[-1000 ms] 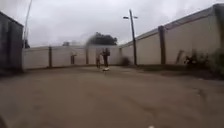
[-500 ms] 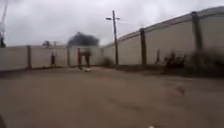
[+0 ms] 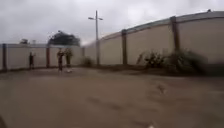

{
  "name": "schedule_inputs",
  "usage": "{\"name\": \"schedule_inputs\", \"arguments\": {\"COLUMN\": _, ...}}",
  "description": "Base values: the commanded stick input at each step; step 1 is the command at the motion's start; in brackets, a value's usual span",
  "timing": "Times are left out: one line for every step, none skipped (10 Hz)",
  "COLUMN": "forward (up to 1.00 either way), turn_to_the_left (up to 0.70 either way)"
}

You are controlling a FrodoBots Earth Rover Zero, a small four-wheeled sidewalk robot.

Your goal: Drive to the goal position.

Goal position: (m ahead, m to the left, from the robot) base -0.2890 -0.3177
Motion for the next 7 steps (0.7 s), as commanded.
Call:
{"name": "schedule_inputs", "arguments": {"forward": 0.0, "turn_to_the_left": -0.45}}
{"name": "schedule_inputs", "arguments": {"forward": 0.0, "turn_to_the_left": -0.45}}
{"name": "schedule_inputs", "arguments": {"forward": 0.0, "turn_to_the_left": -0.45}}
{"name": "schedule_inputs", "arguments": {"forward": 0.0, "turn_to_the_left": -0.45}}
{"name": "schedule_inputs", "arguments": {"forward": 0.0, "turn_to_the_left": -0.45}}
{"name": "schedule_inputs", "arguments": {"forward": 0.0, "turn_to_the_left": -0.45}}
{"name": "schedule_inputs", "arguments": {"forward": 0.0, "turn_to_the_left": -0.45}}
